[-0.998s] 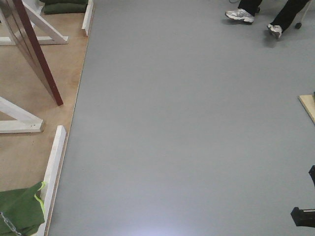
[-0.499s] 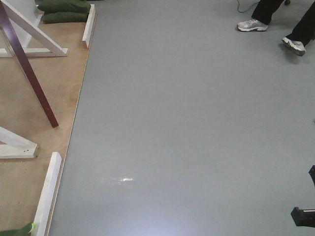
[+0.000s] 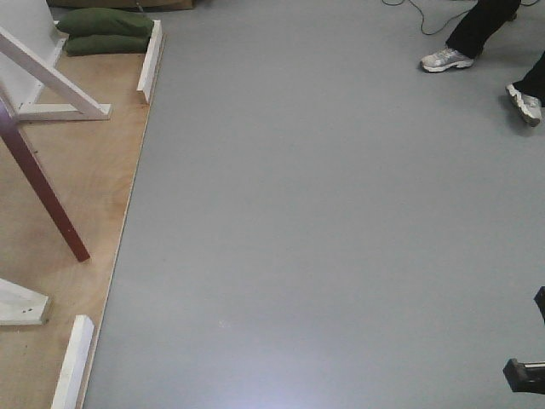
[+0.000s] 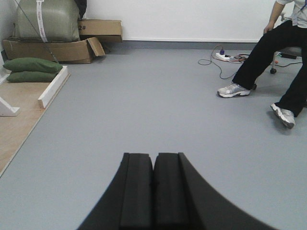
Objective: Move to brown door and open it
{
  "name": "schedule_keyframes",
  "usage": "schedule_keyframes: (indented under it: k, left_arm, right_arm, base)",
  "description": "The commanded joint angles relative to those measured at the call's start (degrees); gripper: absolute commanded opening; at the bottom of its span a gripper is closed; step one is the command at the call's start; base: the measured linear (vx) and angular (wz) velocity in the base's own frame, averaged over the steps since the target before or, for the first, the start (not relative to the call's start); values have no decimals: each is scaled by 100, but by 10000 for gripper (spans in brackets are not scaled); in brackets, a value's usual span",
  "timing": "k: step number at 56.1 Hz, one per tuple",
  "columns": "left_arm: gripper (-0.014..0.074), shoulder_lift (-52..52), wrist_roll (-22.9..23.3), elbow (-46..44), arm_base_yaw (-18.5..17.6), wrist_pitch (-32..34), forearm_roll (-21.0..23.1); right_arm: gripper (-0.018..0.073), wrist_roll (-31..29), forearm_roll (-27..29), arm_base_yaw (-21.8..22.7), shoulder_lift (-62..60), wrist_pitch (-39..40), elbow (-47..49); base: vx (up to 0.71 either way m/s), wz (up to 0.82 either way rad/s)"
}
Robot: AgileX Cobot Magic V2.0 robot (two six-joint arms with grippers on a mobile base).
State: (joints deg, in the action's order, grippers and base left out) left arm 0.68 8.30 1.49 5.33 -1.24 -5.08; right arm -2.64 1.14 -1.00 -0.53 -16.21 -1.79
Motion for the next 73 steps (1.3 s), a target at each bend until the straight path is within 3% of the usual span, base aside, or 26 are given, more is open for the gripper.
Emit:
schedule_keyframes:
  k: [1, 73]
  left_arm:
    - [-3, 84, 34, -160, 30, 462, 17]
    - [-3, 85, 34, -160, 25, 462, 17]
  right_arm:
    - [0, -32, -40, 9, -92, 469, -28]
    - [0, -32, -40, 9, -86, 469, -22]
  base:
    - [35, -1]
    - [31, 1]
